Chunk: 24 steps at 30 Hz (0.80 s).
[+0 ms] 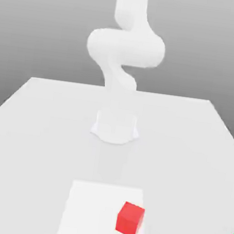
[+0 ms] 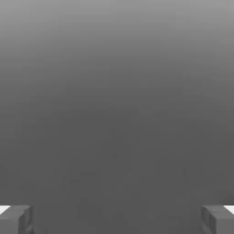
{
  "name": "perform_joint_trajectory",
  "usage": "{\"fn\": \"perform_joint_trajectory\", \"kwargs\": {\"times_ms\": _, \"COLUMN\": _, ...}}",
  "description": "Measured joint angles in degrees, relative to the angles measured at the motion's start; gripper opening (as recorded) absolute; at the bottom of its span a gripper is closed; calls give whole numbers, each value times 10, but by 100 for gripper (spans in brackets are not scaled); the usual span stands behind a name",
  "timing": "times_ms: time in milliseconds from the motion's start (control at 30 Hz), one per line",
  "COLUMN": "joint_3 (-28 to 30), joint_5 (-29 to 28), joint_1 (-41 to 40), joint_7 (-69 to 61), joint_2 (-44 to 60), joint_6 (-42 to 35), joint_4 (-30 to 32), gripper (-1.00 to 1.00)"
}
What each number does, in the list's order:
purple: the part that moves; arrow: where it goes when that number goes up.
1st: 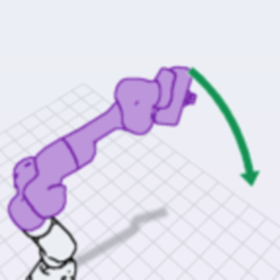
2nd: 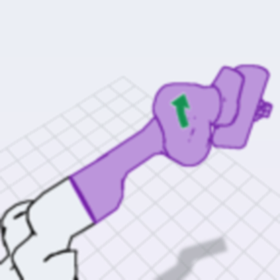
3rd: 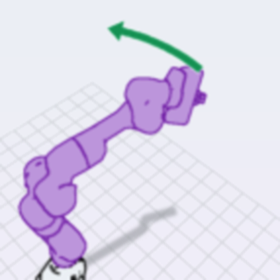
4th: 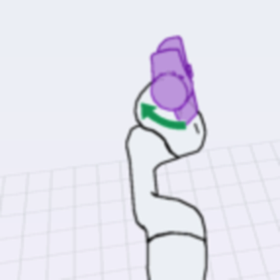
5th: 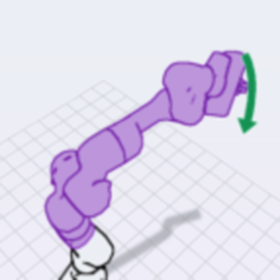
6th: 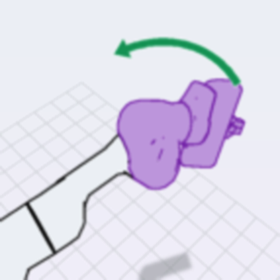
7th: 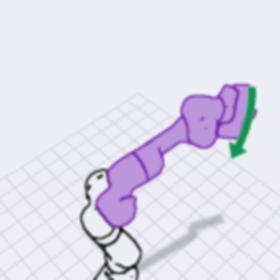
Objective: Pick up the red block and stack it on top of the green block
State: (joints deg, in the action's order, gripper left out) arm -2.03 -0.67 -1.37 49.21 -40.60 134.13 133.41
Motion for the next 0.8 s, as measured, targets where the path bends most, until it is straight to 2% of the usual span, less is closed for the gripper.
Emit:
{"fn": "perform_joint_trajectory", "kwargs": {"times_ms": 433, "joint_3": -83, "joint_5": -45, "joint_1": -48, "joint_7": 184, "joint_2": 275, "joint_6": 123, "joint_4": 85, "gripper": 0}}
{"fn": "perform_joint_trajectory", "kwargs": {"times_ms": 800, "joint_3": -95, "joint_5": -47, "joint_1": -31, "joint_7": 300, "joint_2": 498, "joint_6": 235, "joint_4": 146, "gripper": 0}}
